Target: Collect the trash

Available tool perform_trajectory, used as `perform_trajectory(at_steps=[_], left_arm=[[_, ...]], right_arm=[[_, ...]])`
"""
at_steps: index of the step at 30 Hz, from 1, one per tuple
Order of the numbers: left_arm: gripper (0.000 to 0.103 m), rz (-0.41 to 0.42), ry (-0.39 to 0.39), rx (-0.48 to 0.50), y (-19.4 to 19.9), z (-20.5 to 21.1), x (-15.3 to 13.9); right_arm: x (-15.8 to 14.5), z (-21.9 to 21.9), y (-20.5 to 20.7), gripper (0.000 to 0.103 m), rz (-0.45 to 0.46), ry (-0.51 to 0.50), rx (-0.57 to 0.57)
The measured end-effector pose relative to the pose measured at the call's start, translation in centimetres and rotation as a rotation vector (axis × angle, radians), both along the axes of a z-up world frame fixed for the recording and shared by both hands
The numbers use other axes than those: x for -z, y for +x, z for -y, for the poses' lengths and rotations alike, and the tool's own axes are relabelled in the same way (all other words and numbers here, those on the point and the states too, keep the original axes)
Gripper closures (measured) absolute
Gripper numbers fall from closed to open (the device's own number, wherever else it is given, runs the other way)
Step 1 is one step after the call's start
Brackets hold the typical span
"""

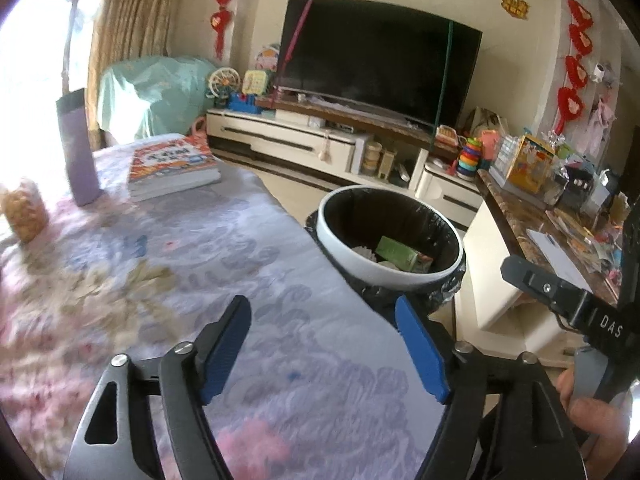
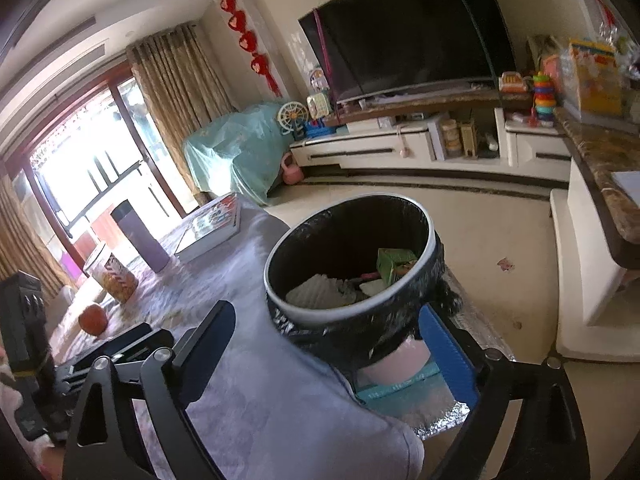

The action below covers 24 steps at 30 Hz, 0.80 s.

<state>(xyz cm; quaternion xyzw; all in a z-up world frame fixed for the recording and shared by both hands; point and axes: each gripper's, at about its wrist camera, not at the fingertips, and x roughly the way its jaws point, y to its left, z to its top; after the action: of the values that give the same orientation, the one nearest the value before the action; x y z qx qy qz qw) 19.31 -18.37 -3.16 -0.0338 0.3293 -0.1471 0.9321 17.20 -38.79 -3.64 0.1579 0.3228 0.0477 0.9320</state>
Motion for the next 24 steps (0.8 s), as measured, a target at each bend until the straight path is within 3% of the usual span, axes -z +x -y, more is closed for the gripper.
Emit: perform_trajectory(at_steps=[6,8,12,15,24], left_arm=[[0.023,0.075,0.020,-0.008,-3.8,-1.3,-1.3],[0.017,0.106,0.023,-0.018,-5.2,-1.7,-2.0],[0.013,0.175,0.016,-0.037,-7.5,-2.9,-3.2],[0.001,0.236,0.030,-0.075,-9.2,-3.4,-3.3],[0.001,0.290,0.066,-0.143,-11.6,-3.2,-1.0]], right_arm=[[-1.3,-1.5,-2.6,0.003,0.062,-0.054,0.023],[-2.3,-2.1,-3.3,0.003,0.095,-0.080,0.025],[-4.4,-3.0,-5.0,0.000,0.188,-0.131,0.039],[-5.4,-3.9,-6.3,0.000,0.268,-0.182,0.054],[-3.1,-5.8,-7.7,0.000,0.336,-0.294,0.103]])
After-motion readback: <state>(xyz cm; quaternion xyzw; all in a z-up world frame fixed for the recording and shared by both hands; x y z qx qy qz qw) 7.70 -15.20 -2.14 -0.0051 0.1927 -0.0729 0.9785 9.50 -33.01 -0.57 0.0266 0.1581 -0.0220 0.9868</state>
